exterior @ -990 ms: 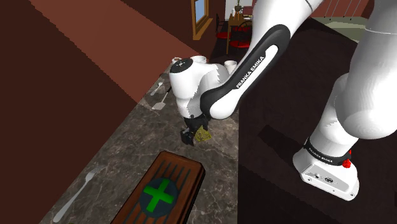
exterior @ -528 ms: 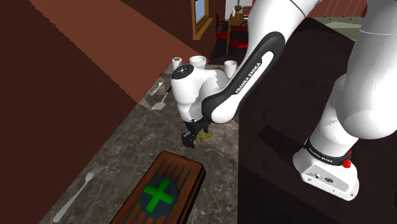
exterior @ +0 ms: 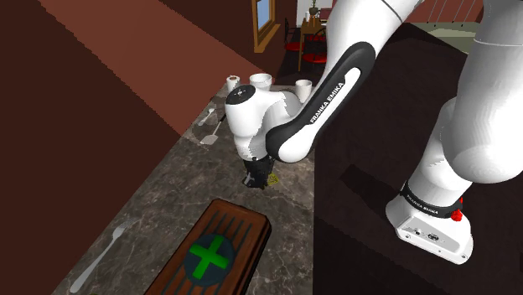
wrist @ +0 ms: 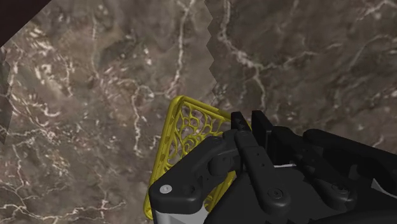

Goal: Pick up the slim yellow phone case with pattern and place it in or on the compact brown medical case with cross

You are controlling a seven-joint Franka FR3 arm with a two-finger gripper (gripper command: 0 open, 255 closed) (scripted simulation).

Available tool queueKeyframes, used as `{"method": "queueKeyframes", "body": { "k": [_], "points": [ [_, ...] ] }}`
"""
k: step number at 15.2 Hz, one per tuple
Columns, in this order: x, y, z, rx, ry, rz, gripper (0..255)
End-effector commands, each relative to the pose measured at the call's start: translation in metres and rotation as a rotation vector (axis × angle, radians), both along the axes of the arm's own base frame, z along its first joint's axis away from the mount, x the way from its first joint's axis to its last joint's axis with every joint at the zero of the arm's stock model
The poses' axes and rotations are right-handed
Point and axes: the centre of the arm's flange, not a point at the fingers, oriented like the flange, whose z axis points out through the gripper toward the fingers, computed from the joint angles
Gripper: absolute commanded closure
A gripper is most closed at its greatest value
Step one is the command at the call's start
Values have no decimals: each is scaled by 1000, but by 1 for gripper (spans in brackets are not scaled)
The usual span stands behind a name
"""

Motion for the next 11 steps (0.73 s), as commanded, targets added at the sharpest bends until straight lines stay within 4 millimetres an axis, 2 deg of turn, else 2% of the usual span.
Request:
{"method": "queueKeyframes", "body": {
  "k": [1,5,11],
  "points": [
    [0,0,0,0,1,0,255],
    [0,0,0,0,1,0,255],
    [0,0,31,0,1,0,255]
  ]
}}
